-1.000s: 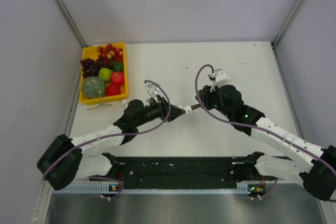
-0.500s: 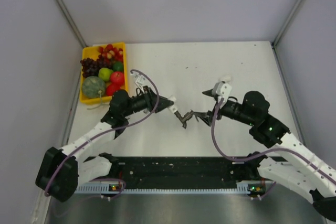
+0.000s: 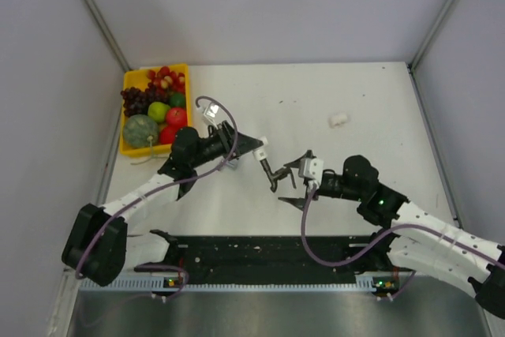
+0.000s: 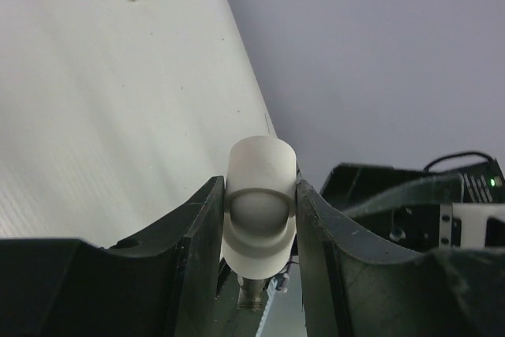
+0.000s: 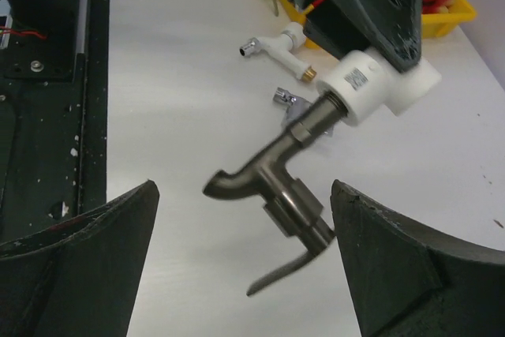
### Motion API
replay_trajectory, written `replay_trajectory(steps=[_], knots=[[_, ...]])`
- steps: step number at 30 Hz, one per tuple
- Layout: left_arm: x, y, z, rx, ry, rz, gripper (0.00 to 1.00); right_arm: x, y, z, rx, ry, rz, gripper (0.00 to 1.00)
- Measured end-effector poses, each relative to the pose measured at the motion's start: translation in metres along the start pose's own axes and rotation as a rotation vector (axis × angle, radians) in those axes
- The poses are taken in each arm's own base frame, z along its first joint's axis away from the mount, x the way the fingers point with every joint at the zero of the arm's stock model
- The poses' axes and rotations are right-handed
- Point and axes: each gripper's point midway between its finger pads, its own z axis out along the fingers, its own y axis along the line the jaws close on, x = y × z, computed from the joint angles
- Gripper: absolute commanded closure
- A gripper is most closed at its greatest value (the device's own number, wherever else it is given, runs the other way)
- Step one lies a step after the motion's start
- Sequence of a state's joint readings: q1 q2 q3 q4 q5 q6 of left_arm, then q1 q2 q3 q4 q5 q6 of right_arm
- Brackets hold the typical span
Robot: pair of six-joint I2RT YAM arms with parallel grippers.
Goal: Install the water faucets
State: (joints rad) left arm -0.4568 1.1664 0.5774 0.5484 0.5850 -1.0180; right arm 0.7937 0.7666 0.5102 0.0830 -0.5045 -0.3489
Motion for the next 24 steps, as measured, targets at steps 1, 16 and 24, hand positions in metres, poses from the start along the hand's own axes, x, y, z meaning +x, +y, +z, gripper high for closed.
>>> replay_trajectory(steps=[1,16,24], knots=[[0.0,0.007,0.003,-0.014,-0.001,-0.037,1.0,0.001,0.005,0.004,-0.011,-0.001,-0.009,0.1],[-0.005,0.04,0.011,-0.088,-0.08,-0.296,1.0,0.025,0.01,0.035,0.221,0.077,-0.292,0.08],[-0.011,0.036,0.005,-0.097,-0.103,-0.296,1.0,0.021,-0.013,0.026,0.363,0.093,-0.386,0.07]])
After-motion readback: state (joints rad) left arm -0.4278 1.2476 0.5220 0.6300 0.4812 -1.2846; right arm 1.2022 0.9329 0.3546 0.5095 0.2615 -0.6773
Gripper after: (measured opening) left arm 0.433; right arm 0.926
